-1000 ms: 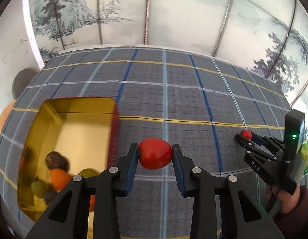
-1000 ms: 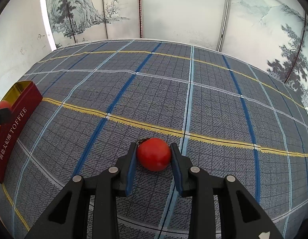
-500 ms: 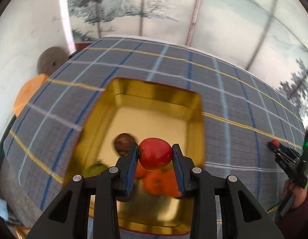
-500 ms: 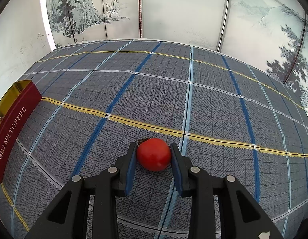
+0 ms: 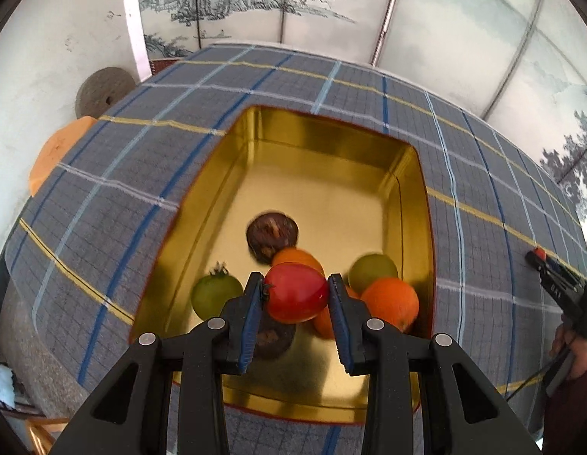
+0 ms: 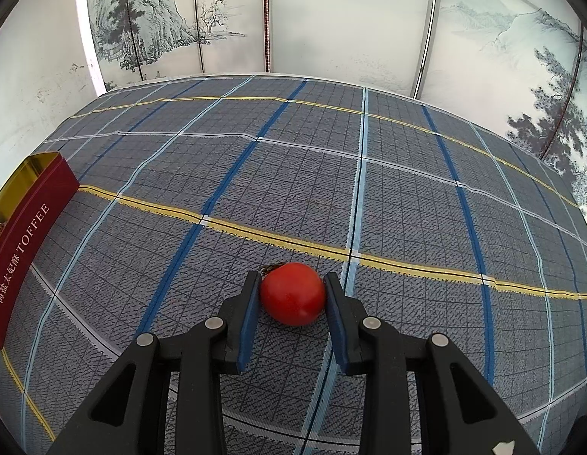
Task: Organize fruits
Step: 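Carry the red tomato into the tin with the left tool and release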
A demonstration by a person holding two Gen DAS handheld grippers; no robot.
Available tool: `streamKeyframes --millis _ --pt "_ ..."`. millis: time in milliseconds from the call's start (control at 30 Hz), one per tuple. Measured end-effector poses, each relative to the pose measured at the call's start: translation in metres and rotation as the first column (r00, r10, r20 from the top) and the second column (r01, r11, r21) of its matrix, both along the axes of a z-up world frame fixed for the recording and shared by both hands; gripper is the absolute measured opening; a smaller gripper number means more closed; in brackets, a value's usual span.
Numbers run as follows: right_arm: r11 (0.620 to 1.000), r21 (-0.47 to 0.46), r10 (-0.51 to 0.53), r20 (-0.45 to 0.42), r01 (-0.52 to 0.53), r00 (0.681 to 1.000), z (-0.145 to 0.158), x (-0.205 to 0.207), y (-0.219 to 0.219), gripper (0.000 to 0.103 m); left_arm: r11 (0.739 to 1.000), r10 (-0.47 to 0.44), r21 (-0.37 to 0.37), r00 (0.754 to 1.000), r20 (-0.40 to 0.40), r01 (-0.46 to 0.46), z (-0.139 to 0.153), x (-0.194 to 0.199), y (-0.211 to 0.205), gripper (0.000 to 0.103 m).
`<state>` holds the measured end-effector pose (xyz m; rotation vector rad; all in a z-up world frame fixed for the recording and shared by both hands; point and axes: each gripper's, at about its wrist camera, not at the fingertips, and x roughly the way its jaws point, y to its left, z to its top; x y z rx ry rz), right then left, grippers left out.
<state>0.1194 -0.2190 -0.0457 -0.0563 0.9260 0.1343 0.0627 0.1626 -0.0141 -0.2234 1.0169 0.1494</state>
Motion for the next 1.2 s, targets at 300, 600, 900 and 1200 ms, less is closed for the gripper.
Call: streamKeyframes --millis 300,600,900,1200 --pt "1.0 -0.001 -0.001 0.0 0.001 1.0 0.0 0.0 -0.001 0.031 0.998 -0.058 0.002 0.998 0.004 0.058 -0.008 -0.012 -0.015 0.035" --pt "1.0 -0.002 -0.003 0.0 0.003 1.0 0.0 0.0 -0.001 0.032 0.995 -0.095 0.035 0.995 -0.007 0.095 -0.012 -0.022 -0.027 0.035" --pt "1.0 -0.004 -0.003 0.0 0.003 1.0 0.0 0.0 -0.001 0.032 0.996 -0.09 0.024 0.996 -0.017 0.09 -0.02 -0.021 -0.025 0.035" --pt "1.0 -0.004 -0.005 -0.001 0.005 1.0 0.0 0.0 -0.002 0.032 0.995 -0.096 0.024 0.995 -0.017 0.096 -0.019 -0.022 -0.024 0.036"
